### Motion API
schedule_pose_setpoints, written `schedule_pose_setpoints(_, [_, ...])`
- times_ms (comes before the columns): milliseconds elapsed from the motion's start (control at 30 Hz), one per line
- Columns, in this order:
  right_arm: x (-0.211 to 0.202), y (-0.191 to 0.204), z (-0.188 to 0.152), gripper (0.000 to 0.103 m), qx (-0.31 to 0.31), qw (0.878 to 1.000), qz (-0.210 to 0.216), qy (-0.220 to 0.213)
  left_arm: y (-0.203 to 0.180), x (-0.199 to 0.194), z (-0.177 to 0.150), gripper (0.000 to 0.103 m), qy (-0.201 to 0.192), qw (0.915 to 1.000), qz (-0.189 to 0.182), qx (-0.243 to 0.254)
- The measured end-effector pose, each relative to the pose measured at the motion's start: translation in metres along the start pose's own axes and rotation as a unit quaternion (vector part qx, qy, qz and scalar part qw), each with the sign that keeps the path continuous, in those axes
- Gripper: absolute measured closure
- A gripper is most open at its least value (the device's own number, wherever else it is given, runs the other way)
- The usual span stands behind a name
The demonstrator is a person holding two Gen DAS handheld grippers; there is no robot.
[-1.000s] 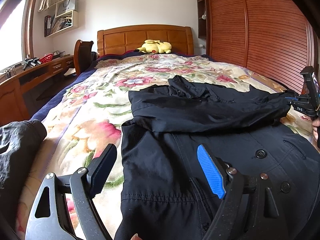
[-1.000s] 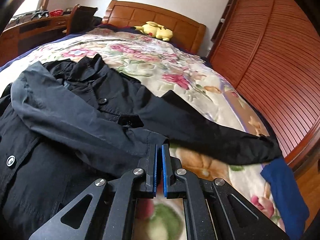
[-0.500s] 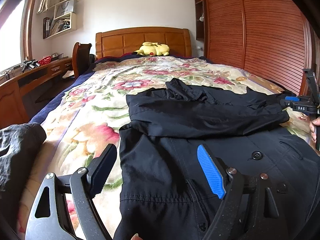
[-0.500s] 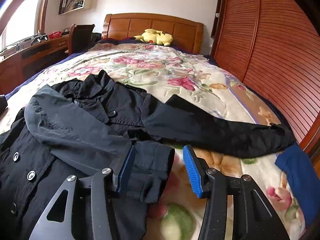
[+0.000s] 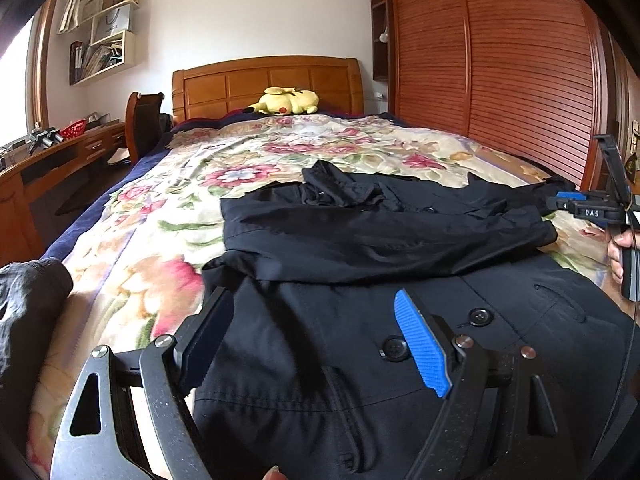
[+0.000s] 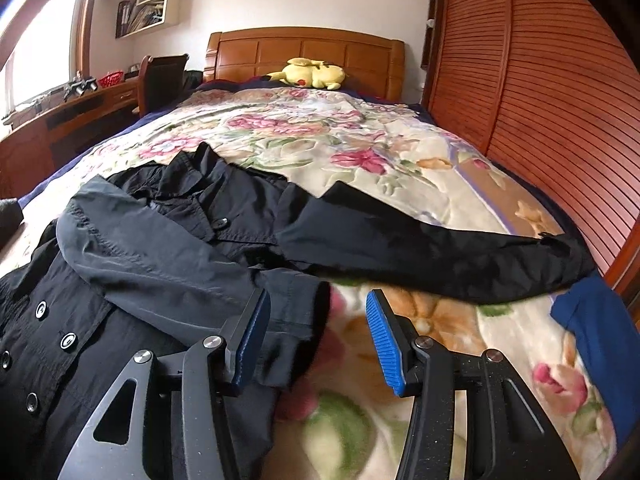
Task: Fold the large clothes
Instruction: 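Grasp the other sleeve cuff with the right gripper, then lift the sleeve and carry it across the coat with the right gripper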
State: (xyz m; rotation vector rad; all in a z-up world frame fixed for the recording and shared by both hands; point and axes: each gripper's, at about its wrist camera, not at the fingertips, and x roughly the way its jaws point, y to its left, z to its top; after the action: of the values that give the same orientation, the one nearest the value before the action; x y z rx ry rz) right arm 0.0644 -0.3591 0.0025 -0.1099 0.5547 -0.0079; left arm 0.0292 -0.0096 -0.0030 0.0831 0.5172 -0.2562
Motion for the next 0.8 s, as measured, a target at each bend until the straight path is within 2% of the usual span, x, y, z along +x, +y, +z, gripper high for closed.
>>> schedule_pose_setpoints(67, [-0.004, -0.011, 0.001, 0.049, 0.009, 1.0, -0.005, -0.002, -0.006, 0.002, 0.002, 0.02, -0.001, 1.0, -0.002, 0.001])
schedule_pose_setpoints(167, [-0.01, -0.035, 0.003, 0.04, 0.023, 0.999, -0.021, -0.008, -0.018, 0.006, 0.006, 0.02, -0.003, 0.9999, -0.014, 0.0])
schedule_pose_setpoints(333, [-0.009, -0.09, 0.008, 0.038, 0.047, 0.998, -0.049, -0.001, -0.034, 0.014, 0.01, 0.02, 0.001, 0.9995, -0.033, -0.003])
schedule_pose_setpoints(633, [0.008, -0.19, 0.03, 0.038, 0.083, 0.989, -0.12, 0.013, -0.05, 0.03, 0.012, 0.02, 0.013, 0.9996, -0.021, 0.016])
schedule_pose_setpoints(800, [0.027, -0.224, 0.039, 0.038, 0.12, 0.982, -0.141, 0.031, -0.047, 0.034, 0.012, 0.02, 0.017, 0.9996, -0.021, 0.005])
